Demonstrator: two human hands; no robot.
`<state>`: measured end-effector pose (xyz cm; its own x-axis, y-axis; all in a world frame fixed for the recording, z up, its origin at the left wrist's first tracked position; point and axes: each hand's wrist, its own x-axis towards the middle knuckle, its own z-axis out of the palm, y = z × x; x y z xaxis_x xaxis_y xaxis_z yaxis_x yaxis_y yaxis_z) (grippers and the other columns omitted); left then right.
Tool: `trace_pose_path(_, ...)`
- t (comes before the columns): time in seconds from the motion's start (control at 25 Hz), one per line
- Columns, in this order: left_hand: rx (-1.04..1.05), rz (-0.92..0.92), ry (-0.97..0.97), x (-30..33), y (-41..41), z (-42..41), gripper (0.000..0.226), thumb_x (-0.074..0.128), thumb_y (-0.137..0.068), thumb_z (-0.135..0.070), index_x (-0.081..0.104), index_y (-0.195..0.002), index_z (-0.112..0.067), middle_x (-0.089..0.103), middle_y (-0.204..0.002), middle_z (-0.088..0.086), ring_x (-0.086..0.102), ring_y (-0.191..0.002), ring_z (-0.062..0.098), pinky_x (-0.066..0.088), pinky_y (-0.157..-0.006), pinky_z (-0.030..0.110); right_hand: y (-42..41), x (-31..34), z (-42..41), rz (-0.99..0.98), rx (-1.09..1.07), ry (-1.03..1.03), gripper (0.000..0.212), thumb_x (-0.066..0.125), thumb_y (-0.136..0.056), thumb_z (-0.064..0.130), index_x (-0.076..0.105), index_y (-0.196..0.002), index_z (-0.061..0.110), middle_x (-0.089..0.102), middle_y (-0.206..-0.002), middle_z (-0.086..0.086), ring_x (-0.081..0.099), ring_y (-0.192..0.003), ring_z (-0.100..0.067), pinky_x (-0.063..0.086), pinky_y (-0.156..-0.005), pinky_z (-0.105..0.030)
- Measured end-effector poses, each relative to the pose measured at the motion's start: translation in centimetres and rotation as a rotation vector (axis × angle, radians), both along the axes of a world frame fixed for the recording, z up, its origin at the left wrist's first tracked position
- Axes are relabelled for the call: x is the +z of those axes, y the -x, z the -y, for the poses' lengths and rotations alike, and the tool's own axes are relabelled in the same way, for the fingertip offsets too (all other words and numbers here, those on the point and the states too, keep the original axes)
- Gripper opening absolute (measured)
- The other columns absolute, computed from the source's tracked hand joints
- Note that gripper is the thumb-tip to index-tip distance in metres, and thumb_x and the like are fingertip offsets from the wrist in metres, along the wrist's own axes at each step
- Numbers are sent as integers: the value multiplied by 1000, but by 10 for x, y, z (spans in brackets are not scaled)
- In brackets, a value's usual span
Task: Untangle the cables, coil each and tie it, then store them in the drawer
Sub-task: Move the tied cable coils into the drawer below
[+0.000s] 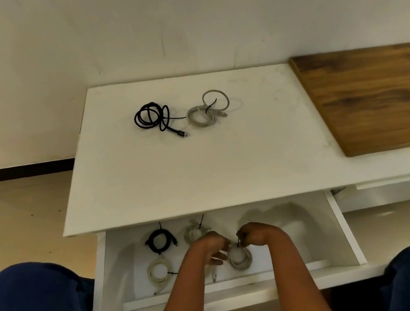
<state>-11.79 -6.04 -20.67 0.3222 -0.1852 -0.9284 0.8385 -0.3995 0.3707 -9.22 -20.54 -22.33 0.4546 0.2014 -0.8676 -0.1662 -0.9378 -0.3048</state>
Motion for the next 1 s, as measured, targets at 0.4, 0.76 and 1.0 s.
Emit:
trace_pose_path(0.4,178,560,136,128,-47,-76,25,54,-95,-22,67,-102,-2,71,-93,6,68,-74,9,52,-69,16,-55,160,-39,192,-325,-532,19,50,-93,6,65,-103,3,69,-102,-16,65,-73,-14,53,-69,-19)
trace_pose_path(0.76,964,1052,-106,115,-130,-100,47,43,-97,-44,45,-134,-15,46,-138,2,44,-128,20,36,-105,31,-137,144,-144,865,-734,-648,51,64,-86,36,50,-125,6,50,-128,-10,49,-120,-21,38,-91,-23)
trace_pose_path(1.0,742,825,-145,103,-174,-112,61,25,-98,-53,8,-151,-26,8,-156,11,13,-143,28,18,-113,44,-164,124,-162,704,-547,-580,56,50,-95,37,37,-140,6,29,-148,-15,29,-138,-28,28,-112,-37)
